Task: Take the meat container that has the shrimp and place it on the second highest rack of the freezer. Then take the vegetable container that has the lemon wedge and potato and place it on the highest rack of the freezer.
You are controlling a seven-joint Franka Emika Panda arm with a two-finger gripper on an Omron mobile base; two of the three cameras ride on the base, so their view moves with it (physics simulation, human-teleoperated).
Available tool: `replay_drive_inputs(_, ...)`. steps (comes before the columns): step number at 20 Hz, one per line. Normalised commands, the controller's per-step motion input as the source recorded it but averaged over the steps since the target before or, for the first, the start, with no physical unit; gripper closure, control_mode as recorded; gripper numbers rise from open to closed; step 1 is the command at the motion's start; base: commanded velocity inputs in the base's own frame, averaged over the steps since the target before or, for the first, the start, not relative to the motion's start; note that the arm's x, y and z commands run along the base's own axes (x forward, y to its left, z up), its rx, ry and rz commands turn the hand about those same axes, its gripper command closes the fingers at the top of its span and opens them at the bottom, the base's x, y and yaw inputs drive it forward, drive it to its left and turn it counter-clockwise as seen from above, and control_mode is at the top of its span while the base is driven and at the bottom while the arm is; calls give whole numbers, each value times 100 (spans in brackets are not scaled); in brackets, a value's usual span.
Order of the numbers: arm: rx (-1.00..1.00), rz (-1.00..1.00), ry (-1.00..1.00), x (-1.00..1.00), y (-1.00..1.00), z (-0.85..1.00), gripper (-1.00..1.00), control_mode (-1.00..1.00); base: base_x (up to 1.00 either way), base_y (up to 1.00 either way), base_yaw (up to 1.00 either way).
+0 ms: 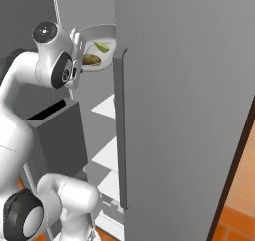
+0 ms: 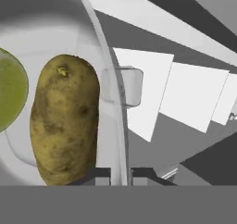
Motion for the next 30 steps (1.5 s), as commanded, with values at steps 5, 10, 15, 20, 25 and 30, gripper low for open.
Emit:
replay_drive_inputs(5,0,0,0,67,-21,1,100,-100,0,0,0)
replay_drive_inputs(10,0,-1,0,50,-30,0,100,-100,0,0,0)
replay_drive_inputs(15,0,-1,1,51,-27,1,100,-100,0,0,0)
replay_drive_inputs(20,0,0,0,64,-13,0,100,-100,0,0,0)
replay_drive_inputs(25,0,0,0,68,-7,0,100,-100,0,0,0)
replay_drive_inputs(30,0,0,0,58,-1,0,100,-100,0,0,0)
